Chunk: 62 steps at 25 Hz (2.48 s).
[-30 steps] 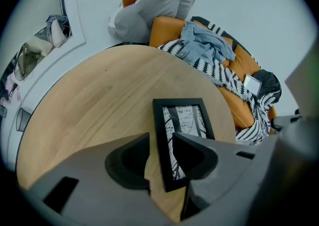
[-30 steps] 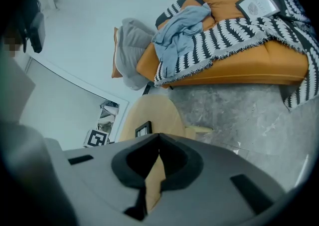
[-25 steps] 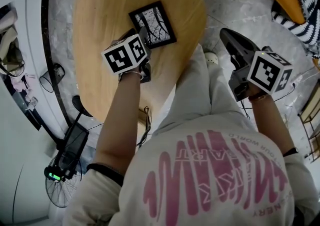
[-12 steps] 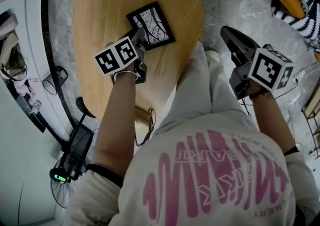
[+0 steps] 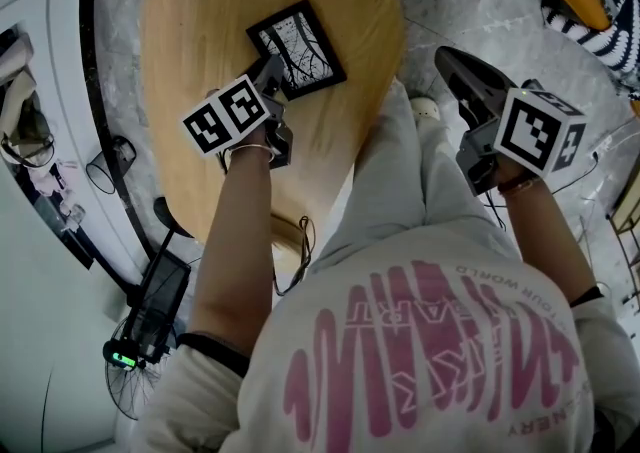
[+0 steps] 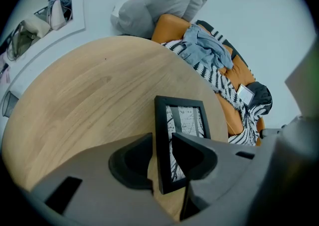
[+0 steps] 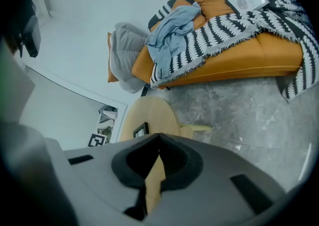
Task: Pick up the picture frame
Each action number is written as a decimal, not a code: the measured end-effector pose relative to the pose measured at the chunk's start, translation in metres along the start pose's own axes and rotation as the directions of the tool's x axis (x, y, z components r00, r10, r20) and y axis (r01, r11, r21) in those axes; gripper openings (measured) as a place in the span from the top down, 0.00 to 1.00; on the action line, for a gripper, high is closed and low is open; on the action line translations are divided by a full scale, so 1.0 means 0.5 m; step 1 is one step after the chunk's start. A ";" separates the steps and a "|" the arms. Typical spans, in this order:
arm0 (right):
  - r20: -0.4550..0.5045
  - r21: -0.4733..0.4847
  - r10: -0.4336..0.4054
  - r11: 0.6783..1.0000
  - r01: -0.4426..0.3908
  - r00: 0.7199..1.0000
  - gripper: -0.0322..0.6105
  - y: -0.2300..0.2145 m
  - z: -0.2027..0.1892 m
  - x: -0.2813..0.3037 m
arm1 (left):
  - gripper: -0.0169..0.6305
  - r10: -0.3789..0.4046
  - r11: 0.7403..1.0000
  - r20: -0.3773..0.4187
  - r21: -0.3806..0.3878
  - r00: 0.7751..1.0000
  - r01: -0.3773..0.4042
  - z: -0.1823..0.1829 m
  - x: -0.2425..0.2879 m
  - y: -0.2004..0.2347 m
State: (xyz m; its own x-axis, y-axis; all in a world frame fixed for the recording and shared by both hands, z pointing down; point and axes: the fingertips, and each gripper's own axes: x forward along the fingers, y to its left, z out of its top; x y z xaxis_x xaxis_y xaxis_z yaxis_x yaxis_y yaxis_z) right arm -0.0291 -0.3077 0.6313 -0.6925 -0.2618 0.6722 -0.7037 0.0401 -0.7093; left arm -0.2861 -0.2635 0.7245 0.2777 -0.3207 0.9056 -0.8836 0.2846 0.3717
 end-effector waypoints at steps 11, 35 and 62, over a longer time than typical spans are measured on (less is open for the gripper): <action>-0.027 -0.067 0.023 0.997 -0.025 0.999 0.94 0.014 -0.014 0.001 | 0.82 -0.030 0.999 0.041 -0.039 0.999 0.032 -0.001 0.002 -0.005; -0.023 -0.077 0.020 0.997 -0.022 1.000 0.94 0.027 -0.036 -0.052 | 0.86 0.037 0.996 0.111 -0.087 0.993 -0.028 -0.003 -0.006 0.005; 0.002 -0.198 0.043 0.979 -0.041 0.999 0.94 0.076 -0.056 -0.213 | 0.87 0.011 0.995 0.200 -0.101 0.980 0.010 -0.067 -0.129 -0.108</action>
State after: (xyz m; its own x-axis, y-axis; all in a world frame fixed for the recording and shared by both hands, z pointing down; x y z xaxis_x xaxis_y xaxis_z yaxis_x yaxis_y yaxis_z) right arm 0.0135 -0.2511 0.5389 -0.7216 -0.2621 0.6408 -0.6919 0.2410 -0.6806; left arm -0.2436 -0.2277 0.6528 0.1869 -0.4922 0.8502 -0.8384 0.3711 0.3992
